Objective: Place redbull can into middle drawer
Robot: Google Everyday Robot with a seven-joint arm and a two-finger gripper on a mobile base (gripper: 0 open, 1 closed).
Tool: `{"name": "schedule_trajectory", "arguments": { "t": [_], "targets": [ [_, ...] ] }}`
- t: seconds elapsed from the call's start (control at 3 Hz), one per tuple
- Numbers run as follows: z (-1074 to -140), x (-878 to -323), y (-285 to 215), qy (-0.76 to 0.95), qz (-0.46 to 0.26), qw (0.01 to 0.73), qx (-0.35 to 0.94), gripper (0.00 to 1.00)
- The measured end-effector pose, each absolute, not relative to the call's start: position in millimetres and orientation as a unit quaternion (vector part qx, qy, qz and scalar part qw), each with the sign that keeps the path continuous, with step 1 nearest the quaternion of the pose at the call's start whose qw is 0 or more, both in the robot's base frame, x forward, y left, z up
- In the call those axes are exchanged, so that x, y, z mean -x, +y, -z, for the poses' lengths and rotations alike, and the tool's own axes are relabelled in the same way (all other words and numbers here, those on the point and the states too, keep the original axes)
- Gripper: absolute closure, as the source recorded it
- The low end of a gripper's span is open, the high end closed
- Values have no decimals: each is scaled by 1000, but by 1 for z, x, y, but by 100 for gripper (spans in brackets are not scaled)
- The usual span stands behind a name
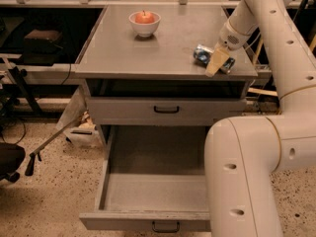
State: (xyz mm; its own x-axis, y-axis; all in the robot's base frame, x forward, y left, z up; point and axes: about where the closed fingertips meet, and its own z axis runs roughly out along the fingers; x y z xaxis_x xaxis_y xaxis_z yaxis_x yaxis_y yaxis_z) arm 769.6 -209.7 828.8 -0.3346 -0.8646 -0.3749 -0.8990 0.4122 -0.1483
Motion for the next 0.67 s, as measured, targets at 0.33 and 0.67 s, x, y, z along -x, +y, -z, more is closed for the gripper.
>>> {"name": "schedule_trajectory", "arguments": {
  "t": [0.33, 0.67],
  "targets": [
    [-831, -772, -213, 818, -43, 211, 533, 100],
    [-831, -772, -213, 818, -43, 211, 533, 100]
  ]
}}
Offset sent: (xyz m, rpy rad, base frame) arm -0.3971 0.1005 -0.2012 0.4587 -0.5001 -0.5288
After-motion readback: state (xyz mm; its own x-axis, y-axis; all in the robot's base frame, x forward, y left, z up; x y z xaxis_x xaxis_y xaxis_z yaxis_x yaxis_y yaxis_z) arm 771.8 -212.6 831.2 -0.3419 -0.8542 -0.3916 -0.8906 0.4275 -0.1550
